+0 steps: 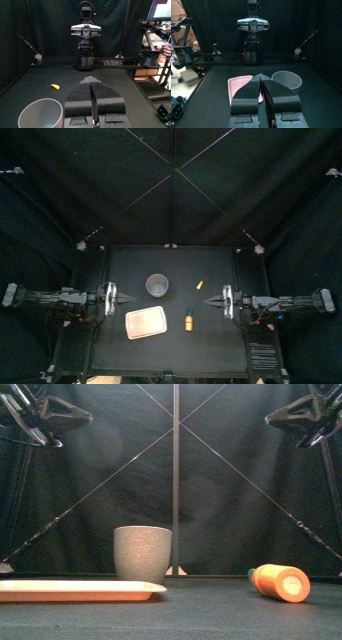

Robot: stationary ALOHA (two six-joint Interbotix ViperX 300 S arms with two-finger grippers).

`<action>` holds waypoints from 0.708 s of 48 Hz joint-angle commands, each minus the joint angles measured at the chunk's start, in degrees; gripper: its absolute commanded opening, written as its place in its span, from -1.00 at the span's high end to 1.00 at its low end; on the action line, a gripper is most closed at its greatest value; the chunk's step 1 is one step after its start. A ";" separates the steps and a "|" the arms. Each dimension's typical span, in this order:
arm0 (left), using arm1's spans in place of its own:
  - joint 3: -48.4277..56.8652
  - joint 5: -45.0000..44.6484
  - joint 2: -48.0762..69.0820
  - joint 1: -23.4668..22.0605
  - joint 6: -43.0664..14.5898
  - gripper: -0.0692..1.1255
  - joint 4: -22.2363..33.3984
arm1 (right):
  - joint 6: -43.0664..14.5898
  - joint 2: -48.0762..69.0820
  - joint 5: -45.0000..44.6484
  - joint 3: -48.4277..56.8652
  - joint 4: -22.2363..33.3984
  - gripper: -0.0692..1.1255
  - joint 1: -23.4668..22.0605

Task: Pick the carrot then place it in the grey bowl
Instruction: Pick the carrot

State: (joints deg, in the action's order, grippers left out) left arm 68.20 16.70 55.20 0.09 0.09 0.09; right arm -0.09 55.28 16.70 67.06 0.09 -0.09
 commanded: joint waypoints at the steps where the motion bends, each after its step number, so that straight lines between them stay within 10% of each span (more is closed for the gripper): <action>1: -1.49 0.00 1.14 2.81 -0.44 1.01 -0.79 | -0.53 -1.32 0.00 0.62 -0.62 0.92 0.35; 25: -1.49 -3.43 1.32 3.16 -0.44 0.90 -0.79 | -24.96 -18.37 -3.87 2.90 -10.37 0.73 13.01; 34: -1.67 -3.43 1.32 3.16 -0.44 0.90 -1.23 | -28.56 -28.39 -3.78 -0.44 -10.46 0.35 13.10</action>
State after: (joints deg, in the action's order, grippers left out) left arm 68.20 13.01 56.60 3.34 -0.26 -0.79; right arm -28.39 30.15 12.57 69.17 -10.28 13.01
